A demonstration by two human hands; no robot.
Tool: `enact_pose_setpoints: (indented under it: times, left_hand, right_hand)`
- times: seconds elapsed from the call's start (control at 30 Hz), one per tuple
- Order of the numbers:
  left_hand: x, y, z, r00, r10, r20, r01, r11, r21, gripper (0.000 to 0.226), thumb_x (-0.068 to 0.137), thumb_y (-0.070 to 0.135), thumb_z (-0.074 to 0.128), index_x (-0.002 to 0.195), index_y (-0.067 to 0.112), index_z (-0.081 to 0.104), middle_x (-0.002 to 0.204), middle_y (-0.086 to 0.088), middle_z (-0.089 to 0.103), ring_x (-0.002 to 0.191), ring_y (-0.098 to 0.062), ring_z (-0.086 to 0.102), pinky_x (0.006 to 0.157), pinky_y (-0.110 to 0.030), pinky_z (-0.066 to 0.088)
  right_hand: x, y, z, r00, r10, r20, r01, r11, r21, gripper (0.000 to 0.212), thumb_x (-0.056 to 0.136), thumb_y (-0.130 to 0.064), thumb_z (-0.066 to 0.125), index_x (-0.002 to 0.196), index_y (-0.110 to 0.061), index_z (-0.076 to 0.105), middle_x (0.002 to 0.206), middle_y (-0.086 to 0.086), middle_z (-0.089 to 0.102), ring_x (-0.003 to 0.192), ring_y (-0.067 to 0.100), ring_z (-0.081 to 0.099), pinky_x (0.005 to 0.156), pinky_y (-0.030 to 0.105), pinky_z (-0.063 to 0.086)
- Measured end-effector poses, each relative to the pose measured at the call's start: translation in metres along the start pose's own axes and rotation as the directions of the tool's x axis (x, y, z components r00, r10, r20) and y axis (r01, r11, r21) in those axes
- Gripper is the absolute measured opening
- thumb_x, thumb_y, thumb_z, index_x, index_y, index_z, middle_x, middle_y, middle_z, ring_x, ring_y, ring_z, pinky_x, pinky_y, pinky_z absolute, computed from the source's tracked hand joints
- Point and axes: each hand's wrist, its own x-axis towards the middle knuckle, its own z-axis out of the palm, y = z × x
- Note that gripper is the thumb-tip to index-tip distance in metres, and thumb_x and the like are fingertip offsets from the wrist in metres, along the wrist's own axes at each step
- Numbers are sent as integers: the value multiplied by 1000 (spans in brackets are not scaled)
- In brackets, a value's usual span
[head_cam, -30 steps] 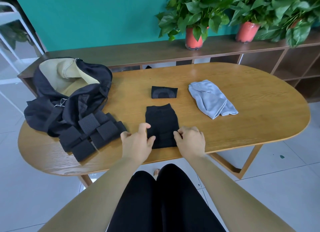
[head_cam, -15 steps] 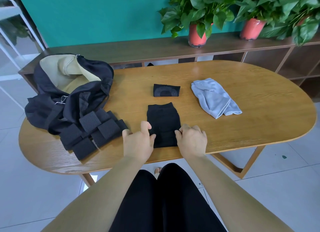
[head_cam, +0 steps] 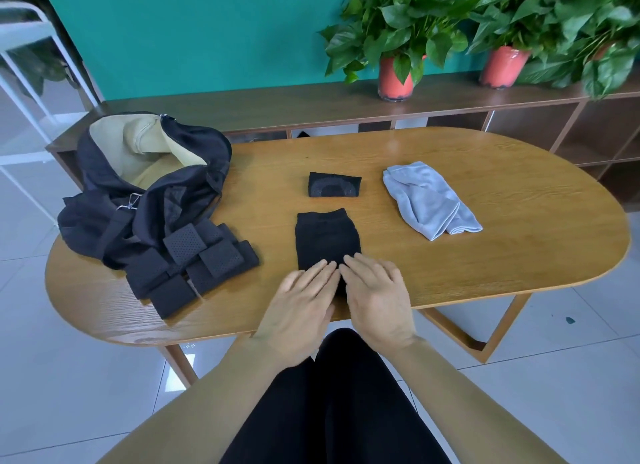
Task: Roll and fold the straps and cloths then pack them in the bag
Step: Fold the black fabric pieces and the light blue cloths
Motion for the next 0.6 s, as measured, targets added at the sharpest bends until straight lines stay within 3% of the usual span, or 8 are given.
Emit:
enact_pose_setpoints:
  times: [0.03, 0.1, 0.2, 0.43, 0.6]
  left_hand:
    - [-2, 0, 1, 996, -18, 84, 17, 1000, 19, 61, 97, 37, 13, 149, 10, 27, 157, -5, 22, 147, -17, 15, 119, -36, 9]
    - [-2, 1, 4, 978, -54, 200, 49, 998, 32, 72, 90, 46, -10, 152, 10, 0, 158, -4, -9, 146, -15, -11, 116, -34, -14]
    - [1, 0, 5, 970, -63, 236, 49, 997, 64, 75, 85, 48, -20, 150, 11, -12, 155, -3, -20, 144, -15, -21, 111, -34, -22]
    - [5, -13, -1, 965, -102, 241, 82, 992, 91, 81, 82, 46, -21, 153, 18, 4, 160, 2, -4, 146, -10, -11, 114, -43, -18]
    - [18, -29, -10, 942, -256, 216, 252, 967, 46, 79, 84, 53, -17, 148, 36, 27, 161, 0, -3, 146, -15, -5, 111, -50, 3]
  right_hand:
    - [-4, 1, 2, 998, -24, 61, 24, 1000, 6, 34, 93, -16, 42, 115, -9, 67, 122, 6, 65, 120, 21, 57, 103, 40, 37]
    - [-11, 2, 3, 987, -16, 163, 15, 1000, 6, 39, 95, -21, 36, 121, -9, 64, 128, 7, 61, 125, 19, 52, 109, 42, 35]
    - [-11, 6, -1, 972, -12, 235, 12, 1000, 2, 43, 95, -24, 34, 125, -9, 61, 131, 6, 59, 127, 17, 51, 109, 42, 37]
    - [-2, 6, -15, 960, -22, 280, -6, 995, 97, 39, 90, -23, 38, 111, -13, 69, 120, 2, 67, 114, 17, 60, 95, 32, 45]
    - [-3, -3, -20, 947, -128, 295, 60, 971, 231, 35, 88, -20, 41, 106, -14, 71, 117, 1, 68, 108, 20, 62, 90, 33, 48]
